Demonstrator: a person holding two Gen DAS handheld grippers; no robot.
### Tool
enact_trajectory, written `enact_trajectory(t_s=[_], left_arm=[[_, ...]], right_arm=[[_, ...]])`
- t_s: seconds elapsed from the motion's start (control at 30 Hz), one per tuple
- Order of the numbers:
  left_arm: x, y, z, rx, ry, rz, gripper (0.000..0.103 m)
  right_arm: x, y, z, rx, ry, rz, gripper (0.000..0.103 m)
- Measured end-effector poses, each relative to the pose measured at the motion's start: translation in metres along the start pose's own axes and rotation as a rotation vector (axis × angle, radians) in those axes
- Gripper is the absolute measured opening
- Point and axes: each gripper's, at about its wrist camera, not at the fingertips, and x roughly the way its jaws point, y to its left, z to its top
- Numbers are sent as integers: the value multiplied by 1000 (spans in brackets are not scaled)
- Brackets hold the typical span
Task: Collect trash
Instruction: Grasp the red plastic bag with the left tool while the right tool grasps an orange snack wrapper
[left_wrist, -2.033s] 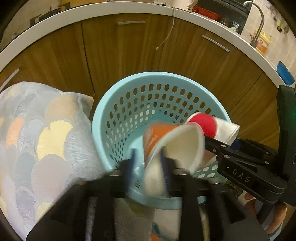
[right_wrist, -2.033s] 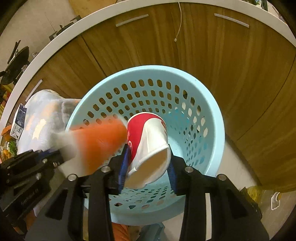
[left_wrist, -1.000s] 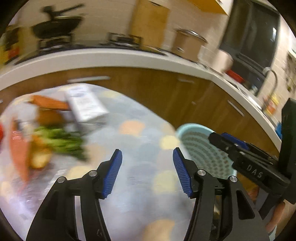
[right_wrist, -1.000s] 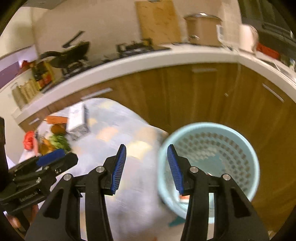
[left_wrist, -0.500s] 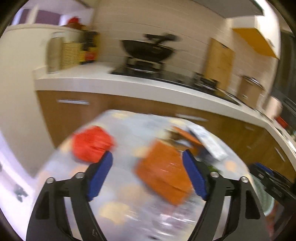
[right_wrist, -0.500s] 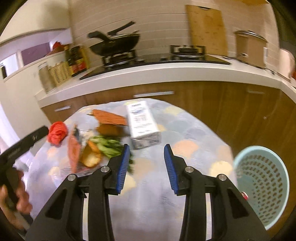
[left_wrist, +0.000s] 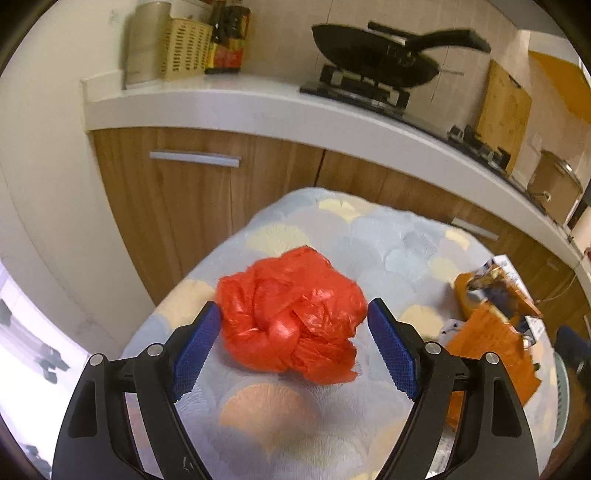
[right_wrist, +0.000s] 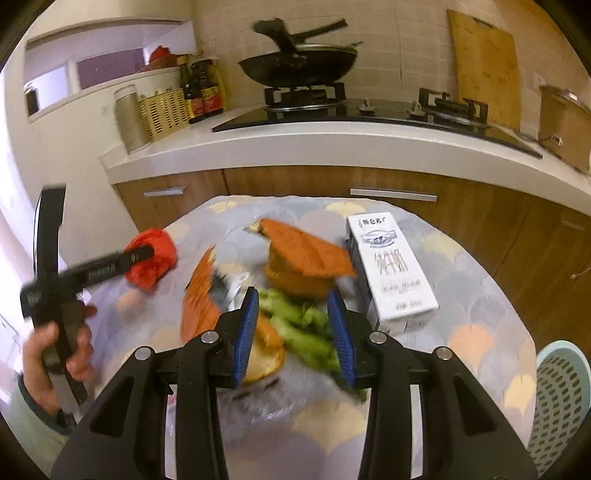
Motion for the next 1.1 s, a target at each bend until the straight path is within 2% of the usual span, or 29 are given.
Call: enact_trajectory(t_s=[0.1, 0.17, 0.23, 0.37, 0.47, 0.6, 0.63, 0.67, 0.7, 0.77, 0.87, 0.97, 1.1], left_arm=[[9, 2, 1, -12, -3, -7, 80], [13, 2, 3, -11, 1, -8, 78], [16, 2, 2, -8, 3, -5, 76], [19, 2, 3, -7, 12, -5, 69], [20, -1, 3, 7, 11, 3, 67], [19, -3, 2, 20, 7, 13, 63], [19, -4, 2, 23, 5, 15, 63], [18, -4, 2, 25, 4, 15, 62], [18, -4, 2, 26, 2, 17, 61], [17, -5, 1, 29, -3, 17, 60], [16, -7, 1, 37, -11, 14, 58], [5, -11, 0, 55, -56, -9, 57], [-9, -21, 0, 77, -93, -14, 56]], right_arm=[[9, -11, 18, 40, -1, 41, 40], [16, -12, 25, 37, 6, 48, 63], [25, -6, 32, 10, 25, 55, 64], [46, 12, 39, -88, 71, -6, 64], [60, 18, 42, -125, 99, -9, 64], [79, 27, 44, -194, 140, -83, 62], [84, 28, 44, -203, 154, -88, 56], [86, 27, 43, -206, 163, -91, 42], [89, 26, 44, -209, 171, -96, 34], [91, 23, 44, -207, 176, -116, 23], [87, 12, 46, -172, 162, -99, 8], [75, 3, 46, -131, 124, -75, 3], [54, -5, 46, -99, 54, -79, 2]])
